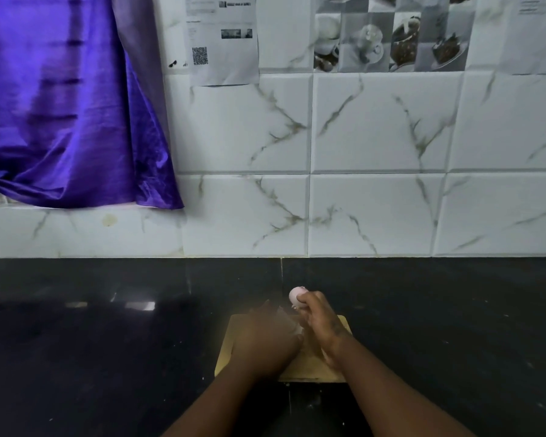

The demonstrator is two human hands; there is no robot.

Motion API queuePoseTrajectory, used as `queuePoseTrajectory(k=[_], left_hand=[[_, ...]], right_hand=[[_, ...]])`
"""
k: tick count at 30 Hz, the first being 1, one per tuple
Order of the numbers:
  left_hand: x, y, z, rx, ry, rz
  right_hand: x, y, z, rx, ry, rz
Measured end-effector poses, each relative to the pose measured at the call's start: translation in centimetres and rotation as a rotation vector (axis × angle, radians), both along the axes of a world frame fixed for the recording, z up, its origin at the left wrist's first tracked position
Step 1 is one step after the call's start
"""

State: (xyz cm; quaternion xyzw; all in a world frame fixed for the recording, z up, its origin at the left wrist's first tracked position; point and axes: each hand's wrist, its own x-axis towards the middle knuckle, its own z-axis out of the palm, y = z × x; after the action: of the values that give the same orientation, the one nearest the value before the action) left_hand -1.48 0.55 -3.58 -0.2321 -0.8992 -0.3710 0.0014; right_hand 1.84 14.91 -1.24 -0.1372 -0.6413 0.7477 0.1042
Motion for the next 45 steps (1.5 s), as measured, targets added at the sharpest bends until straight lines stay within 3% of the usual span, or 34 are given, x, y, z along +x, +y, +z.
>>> queuePoseTrajectory(k=[6,12,18,21,25,28,31,34,41,45], left_hand=[[1.0,2.0,0.6,0.198,-0.058,0.093],[1.8,2.7,0.6,0.402,-0.193,-0.019],[1.8,0.3,2.3,0.675,-0.401,0.072],[-0.7,1.1,1.0,0.666,-0.449,0.083],[-1.5,2.2,1.3,0.520,-0.493,-0.015],[-0.1,1.6,1.5,0.604,-0.462,0.008],[0.1,0.9,0.0,0.832,-0.461,0.207],[1.3,1.9,-0.3,0.964,-0.472,0.379],[3.4,5.5,0.7,0.694,-0.181,0.528],[2.7,6.4,0.6,0.765,-0.205,0.494]], right_hand=[[-1.7,-1.3,0.8,0.014,-0.056,0.057],[-0.3,0.2,-0.6,-0.151,-0.045,0.021],[0.9,-0.2,-1.0,-0.166,0.036,-0.153],[1.1,-3.5,-0.6,-0.197,0.035,-0.336],[1.2,-7.0,-0.4,-0.027,-0.008,-0.504],[1.2,-6.6,0.7,-0.037,-0.011,-0.473],[0.2,-3.8,0.6,0.017,0.004,-0.386],[-1.3,-1.0,0.1,-0.056,-0.005,-0.204],[-4.6,-0.6,-2.1,-0.068,-0.083,-0.004],[-1.8,-1.9,-0.4,-0.224,-0.098,0.000]])
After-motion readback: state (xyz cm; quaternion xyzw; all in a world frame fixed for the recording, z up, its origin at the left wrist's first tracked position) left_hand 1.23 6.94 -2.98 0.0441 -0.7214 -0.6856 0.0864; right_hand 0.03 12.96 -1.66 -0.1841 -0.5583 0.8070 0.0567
